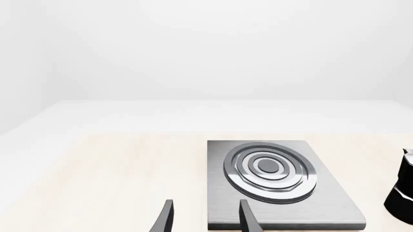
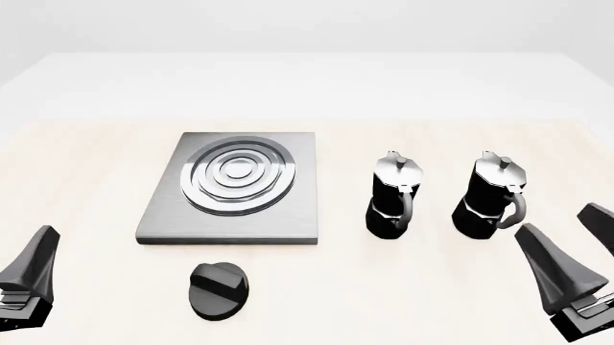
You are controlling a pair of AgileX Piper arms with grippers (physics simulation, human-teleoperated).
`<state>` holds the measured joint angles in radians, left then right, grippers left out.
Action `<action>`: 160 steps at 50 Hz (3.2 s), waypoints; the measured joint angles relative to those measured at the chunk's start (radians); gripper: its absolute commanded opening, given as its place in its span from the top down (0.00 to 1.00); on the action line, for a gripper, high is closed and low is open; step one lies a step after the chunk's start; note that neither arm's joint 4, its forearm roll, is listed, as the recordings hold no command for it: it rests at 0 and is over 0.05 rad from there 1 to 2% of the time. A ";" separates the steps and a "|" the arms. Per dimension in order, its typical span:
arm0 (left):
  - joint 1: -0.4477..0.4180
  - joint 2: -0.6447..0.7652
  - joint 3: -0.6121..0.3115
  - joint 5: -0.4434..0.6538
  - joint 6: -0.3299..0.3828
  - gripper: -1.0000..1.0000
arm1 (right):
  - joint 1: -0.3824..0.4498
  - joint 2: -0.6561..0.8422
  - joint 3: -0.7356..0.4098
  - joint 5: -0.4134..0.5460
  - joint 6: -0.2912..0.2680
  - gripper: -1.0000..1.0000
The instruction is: Turn off the stove.
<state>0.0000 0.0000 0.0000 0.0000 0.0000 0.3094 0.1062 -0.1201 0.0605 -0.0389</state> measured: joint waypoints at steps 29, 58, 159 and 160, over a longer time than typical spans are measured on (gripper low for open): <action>0.000 0.000 0.000 0.000 0.000 0.00 | 0.349 0.391 -0.116 -0.098 -0.102 0.00; 0.000 0.000 0.000 0.000 0.000 0.00 | 0.563 0.831 -0.254 -0.228 -0.171 0.00; 0.000 0.000 0.000 0.000 0.000 0.00 | 0.739 1.711 -0.682 -0.383 -0.164 0.00; 0.000 0.000 0.000 0.000 0.000 0.00 | 0.740 1.716 -0.684 -0.384 -0.164 0.00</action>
<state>0.0000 0.0000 0.0000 0.0000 0.0000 1.0490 1.8224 -0.8042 -0.3233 -0.2026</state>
